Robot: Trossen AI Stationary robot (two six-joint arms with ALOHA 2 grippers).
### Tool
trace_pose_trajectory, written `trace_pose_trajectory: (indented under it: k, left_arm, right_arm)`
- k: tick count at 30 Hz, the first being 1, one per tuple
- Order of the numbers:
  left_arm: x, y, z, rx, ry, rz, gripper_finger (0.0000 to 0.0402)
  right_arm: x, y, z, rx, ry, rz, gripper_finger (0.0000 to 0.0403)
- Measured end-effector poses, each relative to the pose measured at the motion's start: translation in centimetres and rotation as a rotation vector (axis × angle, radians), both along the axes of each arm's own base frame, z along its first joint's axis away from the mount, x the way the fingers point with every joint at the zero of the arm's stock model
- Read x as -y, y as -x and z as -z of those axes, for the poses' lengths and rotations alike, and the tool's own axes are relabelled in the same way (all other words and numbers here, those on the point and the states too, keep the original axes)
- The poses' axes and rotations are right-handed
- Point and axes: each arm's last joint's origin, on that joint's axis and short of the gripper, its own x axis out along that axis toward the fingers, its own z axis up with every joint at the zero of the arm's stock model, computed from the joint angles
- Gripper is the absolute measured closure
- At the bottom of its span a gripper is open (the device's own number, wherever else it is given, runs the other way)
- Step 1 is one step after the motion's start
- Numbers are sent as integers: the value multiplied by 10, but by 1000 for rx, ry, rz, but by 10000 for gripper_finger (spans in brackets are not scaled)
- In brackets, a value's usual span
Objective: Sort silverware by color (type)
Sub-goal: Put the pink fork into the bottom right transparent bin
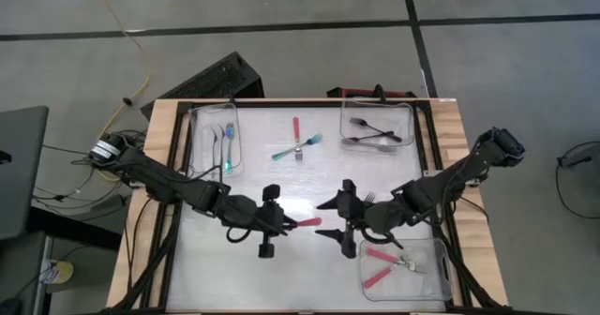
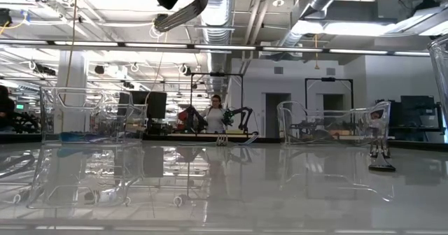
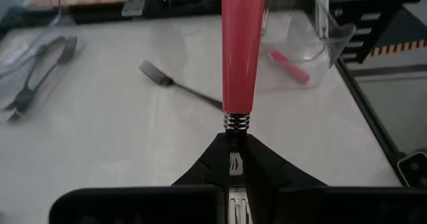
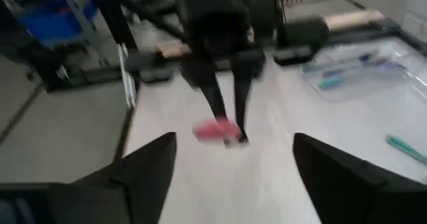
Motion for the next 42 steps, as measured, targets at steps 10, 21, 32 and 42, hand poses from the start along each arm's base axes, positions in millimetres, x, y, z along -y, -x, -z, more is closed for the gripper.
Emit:
trace_pose_trajectory:
  k: [10,21,32,42]
  left_arm:
    - [1,-4,-12,125,14,-10,394]
    - [-2,-6,-17,172,-4,-25,394]
    - [-6,-7,-19,195,-58,-34,357]
    - [-15,-1,-13,65,-125,-31,228]
  right_arm:
    - [-3,-15,-9,170,122,-57,59]
    - [1,-16,-11,180,178,-56,169]
    - [3,-13,-13,156,170,-79,313]
    - [15,55,-32,-86,-144,-97,313]
